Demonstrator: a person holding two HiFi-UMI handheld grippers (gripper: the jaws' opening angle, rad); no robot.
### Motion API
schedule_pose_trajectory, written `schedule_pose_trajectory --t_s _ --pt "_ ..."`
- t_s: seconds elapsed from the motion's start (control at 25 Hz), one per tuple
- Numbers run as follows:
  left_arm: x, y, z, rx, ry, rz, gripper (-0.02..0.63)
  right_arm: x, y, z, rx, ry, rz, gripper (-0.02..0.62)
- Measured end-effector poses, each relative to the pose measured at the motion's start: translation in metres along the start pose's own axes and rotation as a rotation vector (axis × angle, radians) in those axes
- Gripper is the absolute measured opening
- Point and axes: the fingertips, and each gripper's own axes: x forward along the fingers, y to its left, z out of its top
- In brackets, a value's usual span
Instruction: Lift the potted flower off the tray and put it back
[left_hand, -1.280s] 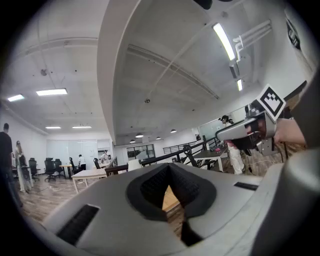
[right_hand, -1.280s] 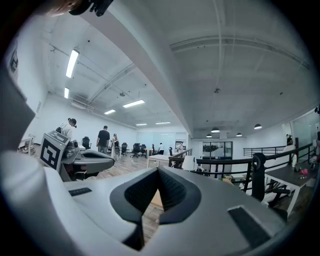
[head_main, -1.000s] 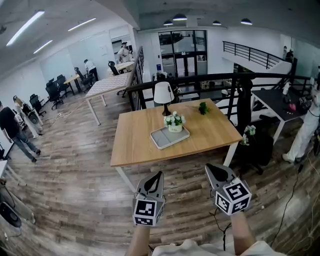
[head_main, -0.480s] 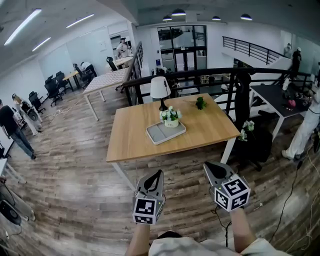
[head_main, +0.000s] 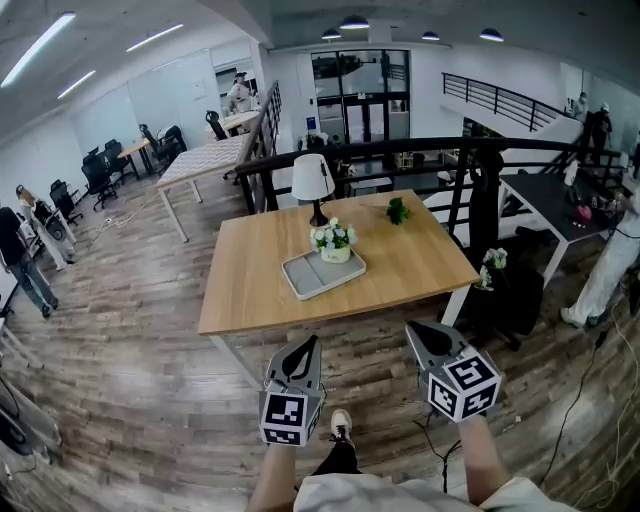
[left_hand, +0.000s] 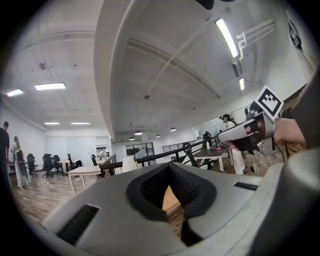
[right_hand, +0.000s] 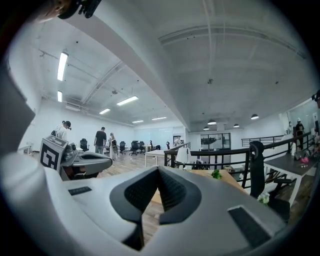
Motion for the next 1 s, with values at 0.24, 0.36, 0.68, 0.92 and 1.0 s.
schedule_pose_trajectory --t_s 0.24,0.36,0.68,0.92,1.0 --pt "0.061 0.034 -0.016 0.001 0.001 -0.008 0.020 0.059 -0.038 0.001 0.002 -0.005 -0.028 0.020" --pt "0.091 0.053 -0.019 0.001 0.002 -0.011 0.021 0.090 -0.053 0.004 0.005 -0.005 -0.031 0.021" --pt "0.149 0.092 -0.022 -0.009 0.012 -0.028 0.021 0.156 -0.076 0.013 0.019 0.019 -0.026 0.021" --pt "0.185 0.119 -0.038 -0.032 0.031 -0.032 0.020 0.199 -0.088 0.007 0.013 0.044 -0.014 0.021" --pt "0.197 0.128 -0.042 -0.038 0.040 -0.036 0.020 0.214 -0.093 0.006 0.019 0.055 -0.016 0.021"
